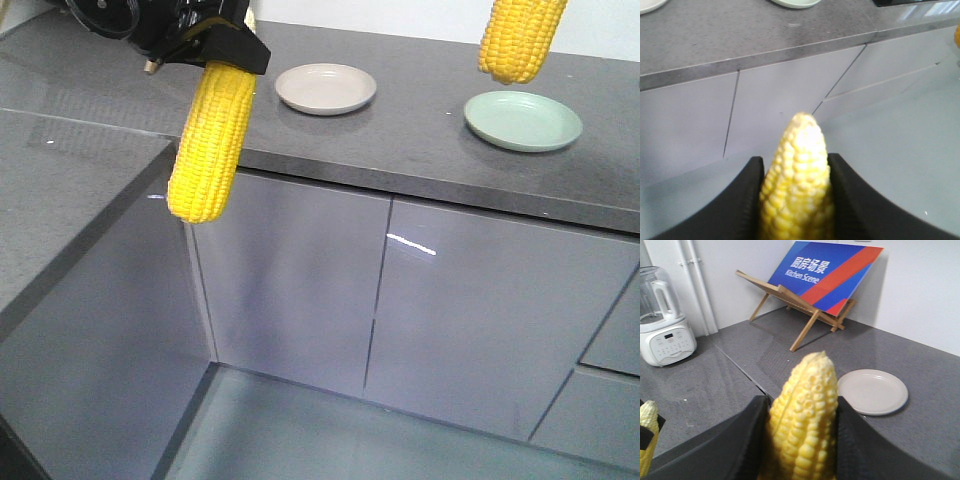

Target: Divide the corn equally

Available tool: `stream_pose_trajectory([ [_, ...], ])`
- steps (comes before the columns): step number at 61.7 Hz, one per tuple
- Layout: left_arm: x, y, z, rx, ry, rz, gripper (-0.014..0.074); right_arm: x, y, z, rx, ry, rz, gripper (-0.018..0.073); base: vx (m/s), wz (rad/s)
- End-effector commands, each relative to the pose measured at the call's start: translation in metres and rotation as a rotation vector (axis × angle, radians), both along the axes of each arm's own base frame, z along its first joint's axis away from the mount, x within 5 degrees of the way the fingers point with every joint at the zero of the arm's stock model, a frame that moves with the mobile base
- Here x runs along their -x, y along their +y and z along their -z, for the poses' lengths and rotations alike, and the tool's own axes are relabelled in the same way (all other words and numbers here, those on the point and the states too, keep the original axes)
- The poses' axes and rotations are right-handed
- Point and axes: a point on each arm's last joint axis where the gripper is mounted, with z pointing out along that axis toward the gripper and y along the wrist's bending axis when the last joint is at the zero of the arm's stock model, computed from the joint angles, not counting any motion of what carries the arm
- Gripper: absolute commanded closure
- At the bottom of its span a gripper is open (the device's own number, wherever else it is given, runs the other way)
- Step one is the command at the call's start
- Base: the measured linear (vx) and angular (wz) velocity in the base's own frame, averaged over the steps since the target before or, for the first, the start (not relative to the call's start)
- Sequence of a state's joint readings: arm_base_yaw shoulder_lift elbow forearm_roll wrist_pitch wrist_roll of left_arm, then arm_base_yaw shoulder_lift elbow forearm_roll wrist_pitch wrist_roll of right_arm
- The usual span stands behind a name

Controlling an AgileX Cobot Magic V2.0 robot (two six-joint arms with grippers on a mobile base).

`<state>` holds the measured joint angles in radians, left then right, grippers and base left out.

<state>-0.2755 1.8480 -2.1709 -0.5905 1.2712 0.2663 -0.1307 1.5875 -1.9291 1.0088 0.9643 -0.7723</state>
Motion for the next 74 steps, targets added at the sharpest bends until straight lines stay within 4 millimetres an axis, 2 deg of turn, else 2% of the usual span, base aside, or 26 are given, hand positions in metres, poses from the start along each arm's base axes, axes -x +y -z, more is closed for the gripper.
stream_pose_trajectory([
  [1, 0.0198, 0.0029, -0.0312, 0.070, -0.079, 0.006, 0.0604, 0.0161, 0.0000, -0.0239, -0.043, -0.095, 0.022, 0.0552, -0.05, -0.29],
  [74, 0.0198, 0.0029, -0.0312, 0.070, -0.079, 0.006, 0.0604, 0.0161, 0.0000, -0.0239, -0.043, -0.095, 0.022, 0.0552, -0.05, -0.24],
])
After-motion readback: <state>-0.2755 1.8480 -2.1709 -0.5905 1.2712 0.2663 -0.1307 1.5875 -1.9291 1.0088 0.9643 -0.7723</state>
